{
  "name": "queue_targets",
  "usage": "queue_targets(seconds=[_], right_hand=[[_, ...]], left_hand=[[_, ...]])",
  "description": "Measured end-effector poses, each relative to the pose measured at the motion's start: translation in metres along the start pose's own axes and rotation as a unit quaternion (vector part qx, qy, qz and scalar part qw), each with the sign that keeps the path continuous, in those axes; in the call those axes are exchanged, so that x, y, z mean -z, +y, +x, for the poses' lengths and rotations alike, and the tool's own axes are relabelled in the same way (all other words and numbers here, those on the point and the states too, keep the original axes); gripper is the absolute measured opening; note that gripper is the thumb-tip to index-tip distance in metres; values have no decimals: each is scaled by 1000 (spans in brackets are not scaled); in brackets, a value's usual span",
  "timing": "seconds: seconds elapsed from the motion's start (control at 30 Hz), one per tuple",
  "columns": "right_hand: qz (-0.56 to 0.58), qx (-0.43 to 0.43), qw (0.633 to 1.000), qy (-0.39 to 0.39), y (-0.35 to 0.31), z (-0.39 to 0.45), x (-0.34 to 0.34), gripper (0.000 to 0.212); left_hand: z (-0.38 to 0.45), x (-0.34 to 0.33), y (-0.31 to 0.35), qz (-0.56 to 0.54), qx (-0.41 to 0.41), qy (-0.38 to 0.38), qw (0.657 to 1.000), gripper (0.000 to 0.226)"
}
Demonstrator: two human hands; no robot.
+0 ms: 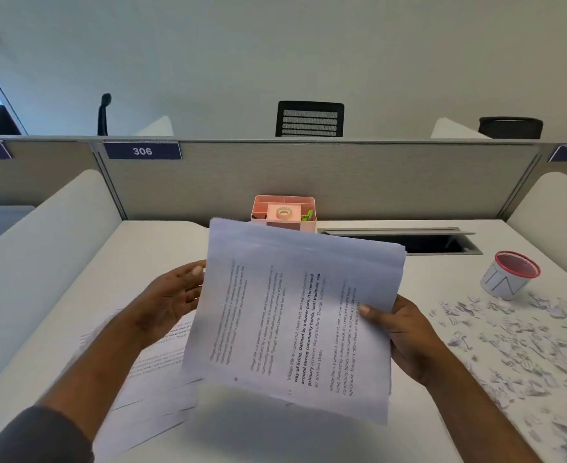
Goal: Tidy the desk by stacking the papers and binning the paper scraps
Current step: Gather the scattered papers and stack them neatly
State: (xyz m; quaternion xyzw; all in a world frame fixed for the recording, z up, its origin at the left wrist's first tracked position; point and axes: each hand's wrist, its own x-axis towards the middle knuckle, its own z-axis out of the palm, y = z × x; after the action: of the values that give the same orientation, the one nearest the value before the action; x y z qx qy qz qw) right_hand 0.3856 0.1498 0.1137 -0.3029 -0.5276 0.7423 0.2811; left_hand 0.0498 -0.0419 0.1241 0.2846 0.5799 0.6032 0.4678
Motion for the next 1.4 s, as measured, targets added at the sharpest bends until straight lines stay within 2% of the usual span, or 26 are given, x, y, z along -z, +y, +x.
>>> queue_targets(seconds=[0.1, 0.27, 0.37, 0.43, 0.5, 0.57, 0.67, 0.7, 0.87, 0.97, 1.1, 1.17, 1.23, 1.33, 1.4], right_hand=[[-38, 3, 999, -30, -4, -3, -5, 23], [-101, 40, 994, 0, -5, -8, -4, 16], [-134, 96, 985, 42, -1, -9, -8, 10], [-150, 144, 976, 56, 0, -10, -13, 9], [-148, 178, 970, 68, 3, -10, -14, 12], [-144, 177, 970, 83, 8, -10, -10, 12], [-143, 146, 974, 99, 21, -11, 2, 26], [-145, 144, 973, 105, 24, -12, 5, 31], [-90, 166, 967, 170, 25, -9, 5, 26], [-90, 161, 957, 226, 23, -2, -5, 31], [-97, 154, 942, 283, 27, 8, -7, 19], [-102, 160, 941, 281, 28, 8, -5, 17], [-113, 163, 946, 255, 29, 4, -2, 23], [-114, 149, 965, 184, 38, -2, 7, 36], [-117, 125, 975, 144, 50, -6, 13, 32]], left_hand=[[1, -13, 8, 57, 14, -41, 997, 78], [2, -30, -7, 61, -18, 59, 996, 42], [-1, -50, -21, 36, -85, 132, 987, 23], [-4, -63, -27, 16, -139, 152, 978, 11], [-6, -70, -30, 10, -175, 142, 974, 12], [-8, -70, -31, 18, -174, 121, 977, 13], [-8, -65, -36, 18, -139, 112, 984, 42], [-7, -64, -38, 15, -136, 119, 983, 45], [0, -78, -34, 2, -122, 161, 979, 35], [5, -85, -36, 24, -111, 210, 971, 37], [15, -87, -43, 36, -93, 277, 956, 14], [17, -89, -44, 36, -93, 280, 955, 15], [15, -87, -46, 52, -103, 259, 959, 32], [11, -73, -59, 70, -116, 189, 973, 54], [8, -62, -75, 55, -103, 135, 984, 59]])
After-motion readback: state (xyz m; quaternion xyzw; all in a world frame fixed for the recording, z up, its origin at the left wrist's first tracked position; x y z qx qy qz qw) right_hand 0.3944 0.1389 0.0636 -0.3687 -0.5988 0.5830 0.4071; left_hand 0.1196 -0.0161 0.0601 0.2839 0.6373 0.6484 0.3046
